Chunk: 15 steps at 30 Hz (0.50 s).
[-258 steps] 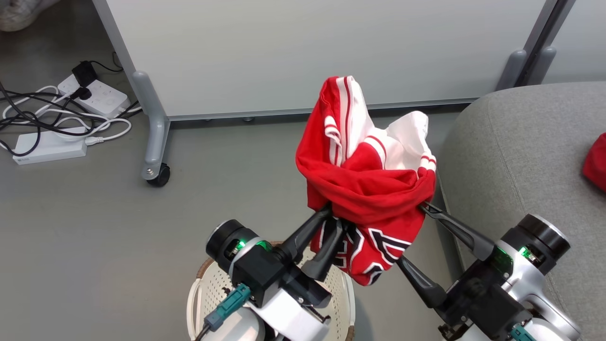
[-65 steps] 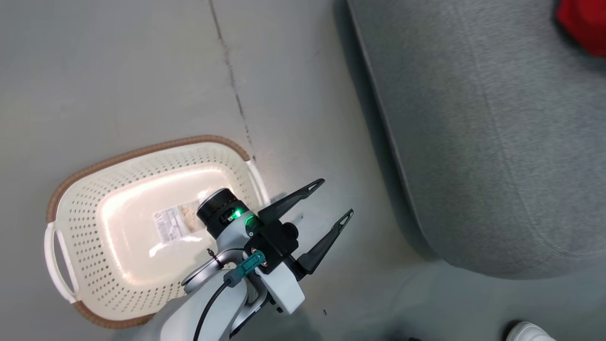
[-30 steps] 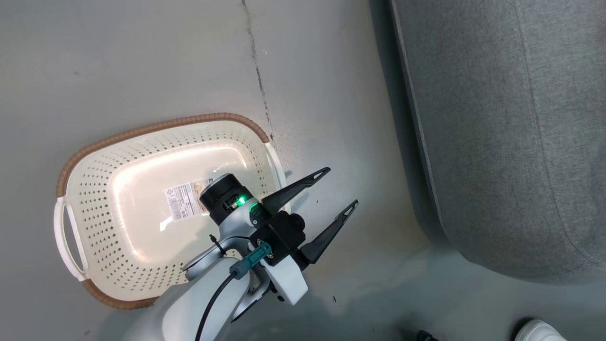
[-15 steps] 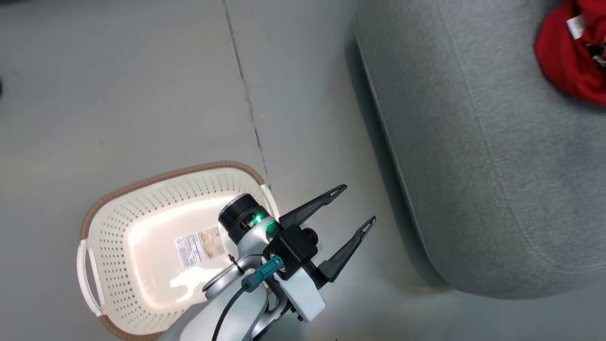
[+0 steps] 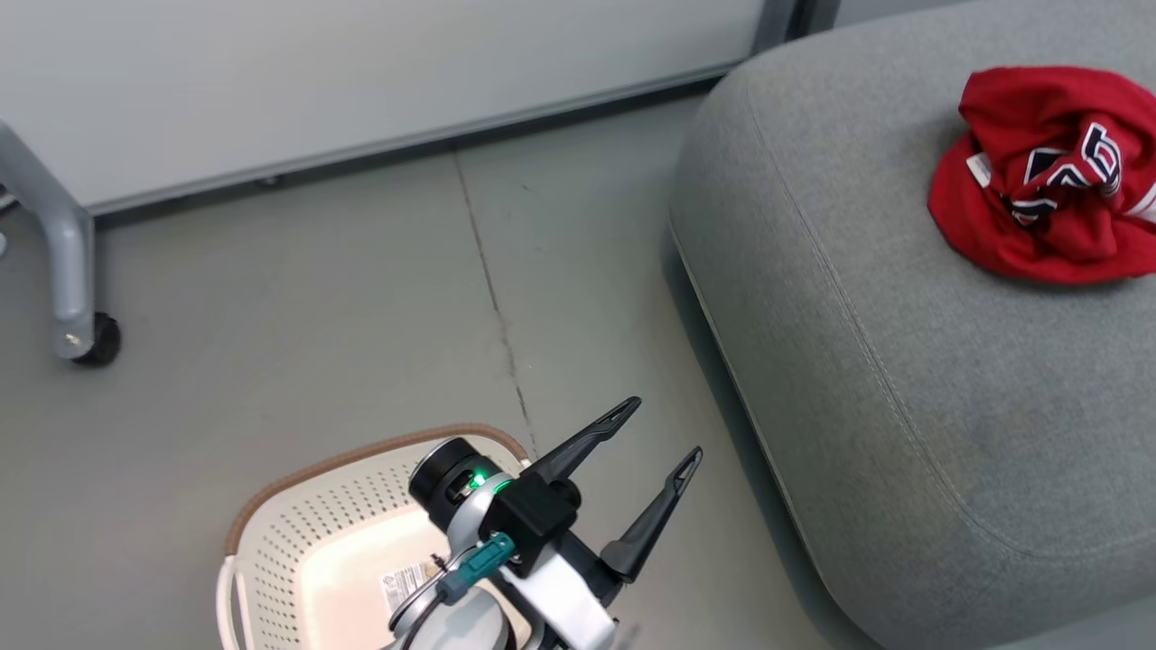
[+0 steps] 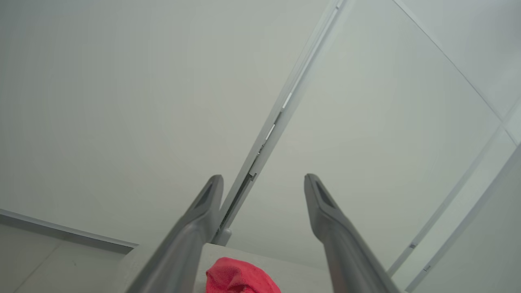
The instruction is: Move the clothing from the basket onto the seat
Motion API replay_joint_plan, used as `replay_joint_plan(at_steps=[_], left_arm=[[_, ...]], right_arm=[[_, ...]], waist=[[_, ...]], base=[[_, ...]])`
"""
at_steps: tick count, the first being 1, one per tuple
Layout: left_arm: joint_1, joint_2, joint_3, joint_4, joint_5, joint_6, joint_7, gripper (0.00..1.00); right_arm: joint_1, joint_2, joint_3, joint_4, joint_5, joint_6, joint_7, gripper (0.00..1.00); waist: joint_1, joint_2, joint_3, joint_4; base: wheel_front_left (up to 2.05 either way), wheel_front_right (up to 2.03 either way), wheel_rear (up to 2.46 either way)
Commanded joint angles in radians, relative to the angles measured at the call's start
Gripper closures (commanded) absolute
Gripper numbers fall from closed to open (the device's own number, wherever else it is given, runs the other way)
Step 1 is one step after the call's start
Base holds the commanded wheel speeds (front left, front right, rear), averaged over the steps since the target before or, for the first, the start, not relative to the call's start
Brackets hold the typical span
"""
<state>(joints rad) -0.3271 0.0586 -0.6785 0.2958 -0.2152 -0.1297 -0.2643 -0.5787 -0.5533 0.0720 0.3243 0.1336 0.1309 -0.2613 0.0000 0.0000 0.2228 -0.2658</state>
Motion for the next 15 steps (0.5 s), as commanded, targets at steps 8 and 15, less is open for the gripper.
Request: replay_joint_plan(at_steps=[8,15], left_arm=[[0.089,-0.005,0.145,-0.042,0.015,0.009,0.0,0.0],[0.137,-0.006,0.248,-0.084,-0.001,0.047,0.0,0.0]], right_arm=[[0.158,0.074,0.017,-0.201,0.016,0.0,-0.001,0.0],[0.254,0.155,0.036,-0.258,0.027,0.0,-0.001,0.0]], waist=[[0.0,0.0,-0.126,0.114],[0.0,0.0,-0.162,0.203]], base=[[0.0,0.0,0.0],[0.0,0.0,0.0]])
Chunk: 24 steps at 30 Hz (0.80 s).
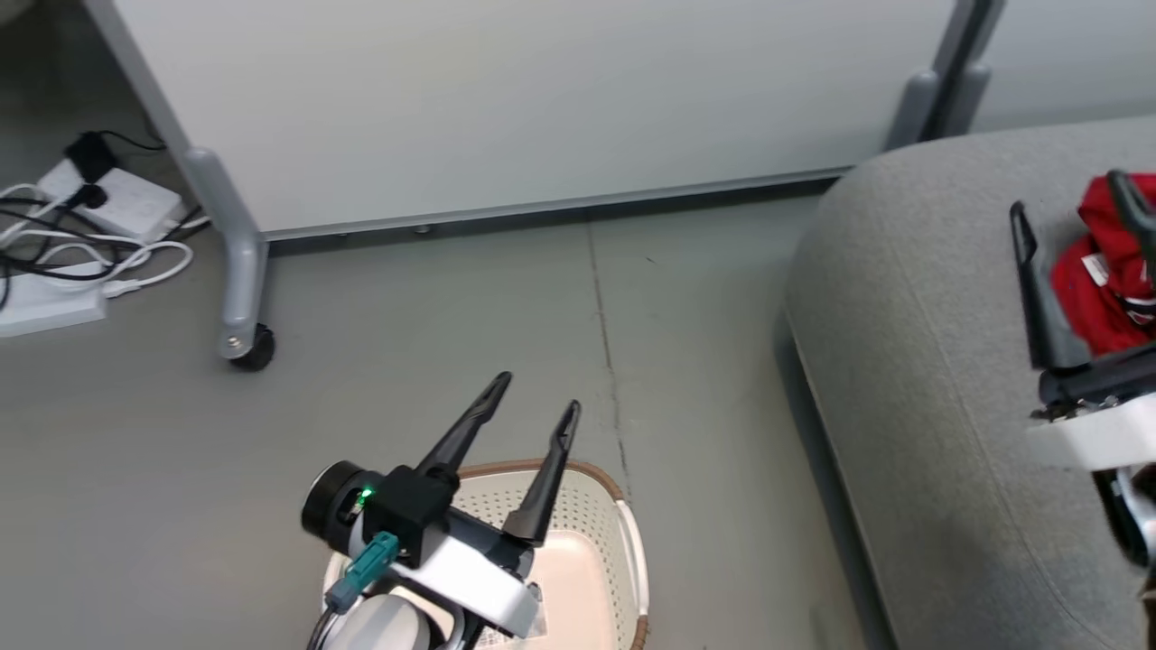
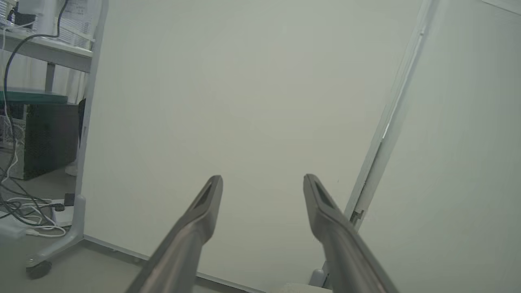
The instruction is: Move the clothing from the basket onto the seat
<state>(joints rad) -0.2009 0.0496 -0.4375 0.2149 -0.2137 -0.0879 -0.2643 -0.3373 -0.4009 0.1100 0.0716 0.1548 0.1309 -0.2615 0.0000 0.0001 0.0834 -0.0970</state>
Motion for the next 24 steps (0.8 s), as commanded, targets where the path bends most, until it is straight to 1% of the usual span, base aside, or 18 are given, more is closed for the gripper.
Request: replay_joint_plan(at_steps=[1,8,9,10,14,16,24], left_arm=[[0.016,0.003,0.021,-0.003,0.001,0.011,0.0,0.0],[0.057,0.003,0.115,-0.011,0.013,0.044,0.0,0.0],[0.073,0.003,0.145,-0.017,0.01,0.059,0.0,0.0],[0.078,0.003,0.153,-0.019,0.009,0.064,0.0,0.0],[0.097,0.002,0.171,-0.017,0.019,0.071,0.0,0.0],[0.11,0.003,0.182,-0.011,-0.002,0.078,0.0,0.0],[0.131,0.003,0.191,0.032,0.003,0.094,0.0,0.0]], right_arm=[[0.026,0.016,0.0,-0.007,0.005,0.0,-0.001,0.0],[0.112,0.091,0.001,0.002,0.003,0.0,-0.001,0.0],[0.143,0.112,-0.002,0.006,-0.014,0.0,-0.001,0.0],[0.151,0.118,-0.006,0.007,-0.021,0.0,-0.001,0.0],[0.18,0.154,-0.029,0.015,-0.035,0.0,-0.001,0.0],[0.202,0.175,-0.022,0.023,-0.051,0.0,-0.001,0.0],[0.232,0.21,-0.022,0.059,-0.067,0.0,-0.001,0.0]], waist=[[0.0,-0.0001,-0.026,0.046],[0.0,-0.0001,-0.057,0.123],[0.0,-0.0001,-0.066,0.15],[0.0,-0.0001,-0.068,0.157],[0.0,-0.0001,-0.072,0.181],[0.0,-0.0001,-0.074,0.193],[0.0,-0.0001,-0.071,0.203]], base=[[0.0,0.0,0.0],[0.0,0.0,0.0],[0.0,0.0,0.0],[0.0,0.0,0.0],[0.0,0.0,0.0],[0.0,0.0,0.0],[0.0,0.0,0.0]])
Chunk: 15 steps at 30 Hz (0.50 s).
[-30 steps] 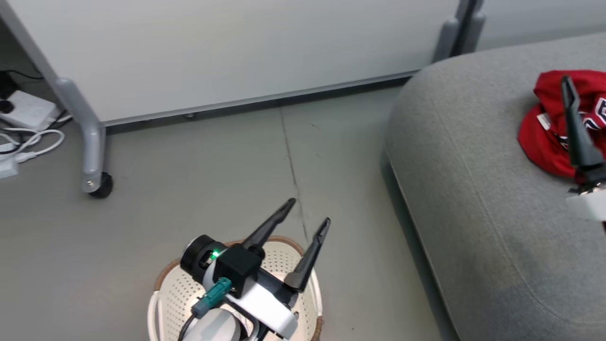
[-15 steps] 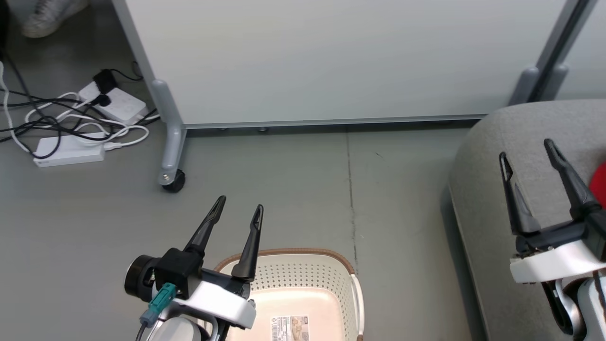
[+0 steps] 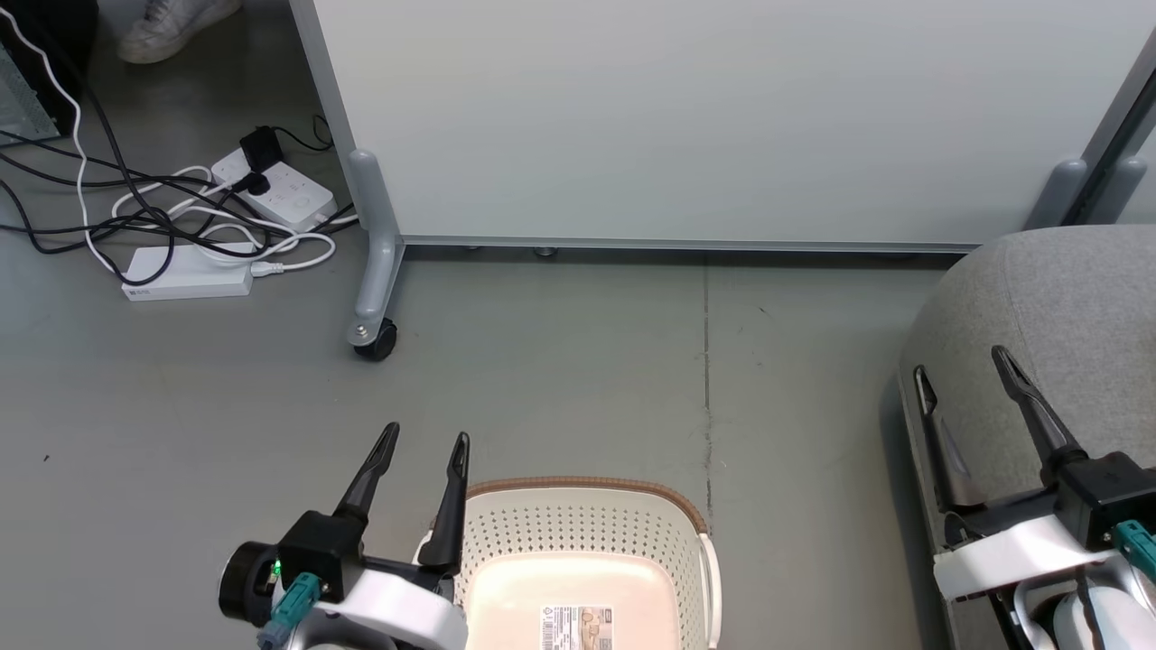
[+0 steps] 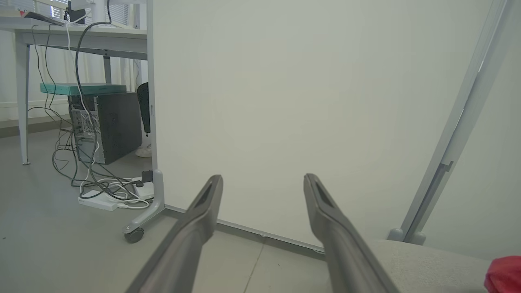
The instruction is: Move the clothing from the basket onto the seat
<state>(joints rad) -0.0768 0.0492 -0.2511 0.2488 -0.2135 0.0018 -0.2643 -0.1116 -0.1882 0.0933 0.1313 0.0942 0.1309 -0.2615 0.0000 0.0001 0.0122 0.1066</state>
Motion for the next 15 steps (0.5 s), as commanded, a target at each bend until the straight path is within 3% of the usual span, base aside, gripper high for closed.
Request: replay_joint_plan(at_steps=[1,15], left_arm=[[0.003,0.003,0.006,-0.001,0.008,0.003,0.0,0.0],[-0.004,0.003,0.012,0.008,0.02,0.006,0.0,0.0]], right_arm=[[0.01,0.001,-0.005,0.001,-0.006,0.0,-0.001,0.0],[0.008,0.02,-0.004,0.013,-0.002,0.0,-0.001,0.0]], waist=[[0.0,-0.0001,0.001,-0.001],[0.0,-0.0001,0.005,-0.014]], base=[[0.0,0.0,0.0],[0.0,0.0,0.0]])
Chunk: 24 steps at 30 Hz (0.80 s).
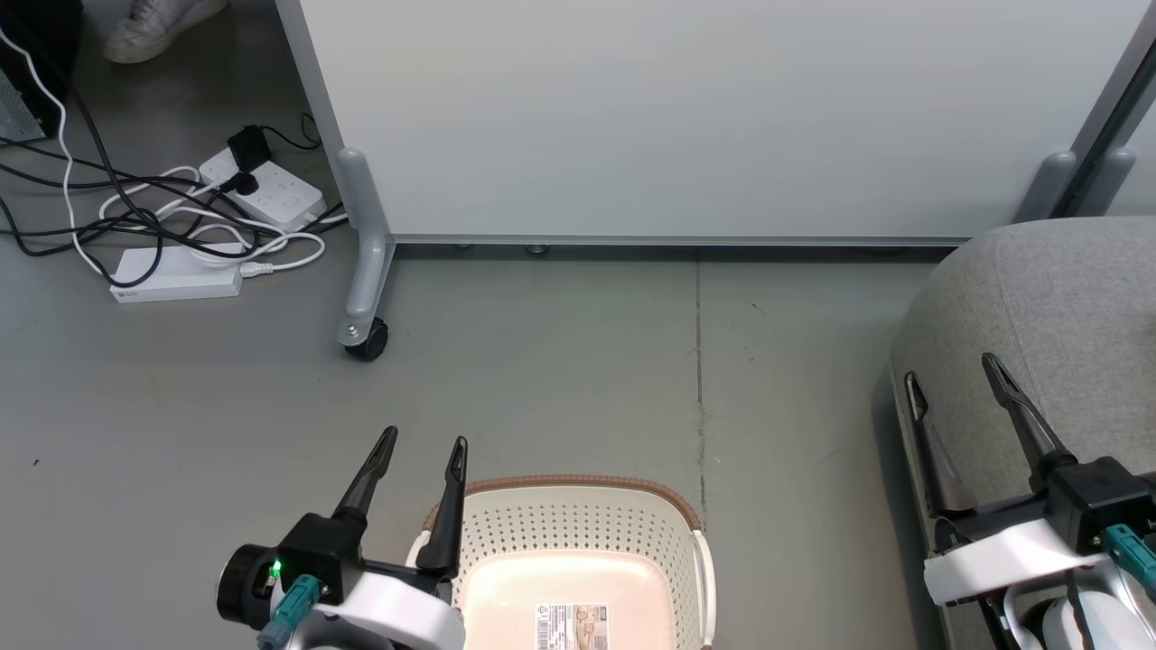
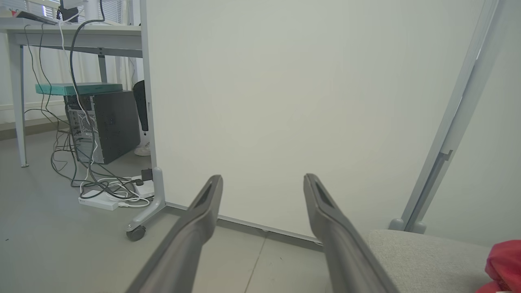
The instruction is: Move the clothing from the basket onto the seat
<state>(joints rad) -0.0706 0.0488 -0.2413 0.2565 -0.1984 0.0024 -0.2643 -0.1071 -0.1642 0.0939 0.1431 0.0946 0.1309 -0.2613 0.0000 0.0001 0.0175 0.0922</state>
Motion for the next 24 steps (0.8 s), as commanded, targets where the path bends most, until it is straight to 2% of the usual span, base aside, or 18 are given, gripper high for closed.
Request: replay_joint_plan(at_steps=[1,8,24], left_arm=[[-0.012,0.004,0.0,0.001,0.004,0.005,0.0,0.0],[-0.017,0.003,-0.011,0.023,-0.005,-0.017,0.0,0.0],[-0.013,0.004,-0.016,0.044,-0.029,-0.001,0.0,0.0]], right_arm=[[0.002,-0.004,-0.006,0.001,-0.003,0.0,-0.002,0.0],[0.004,-0.001,-0.005,0.0,-0.009,0.0,-0.002,0.0],[0.006,-0.001,-0.001,0.003,-0.009,0.0,-0.002,0.0]], waist=[[0.0,-0.0001,0.0,0.0],[0.0,-0.0001,-0.004,0.0],[0.0,-0.0001,-0.009,-0.007]], base=[[0.0,0.0,0.0],[0.0,0.0,0.0],[0.0,0.0,0.0]])
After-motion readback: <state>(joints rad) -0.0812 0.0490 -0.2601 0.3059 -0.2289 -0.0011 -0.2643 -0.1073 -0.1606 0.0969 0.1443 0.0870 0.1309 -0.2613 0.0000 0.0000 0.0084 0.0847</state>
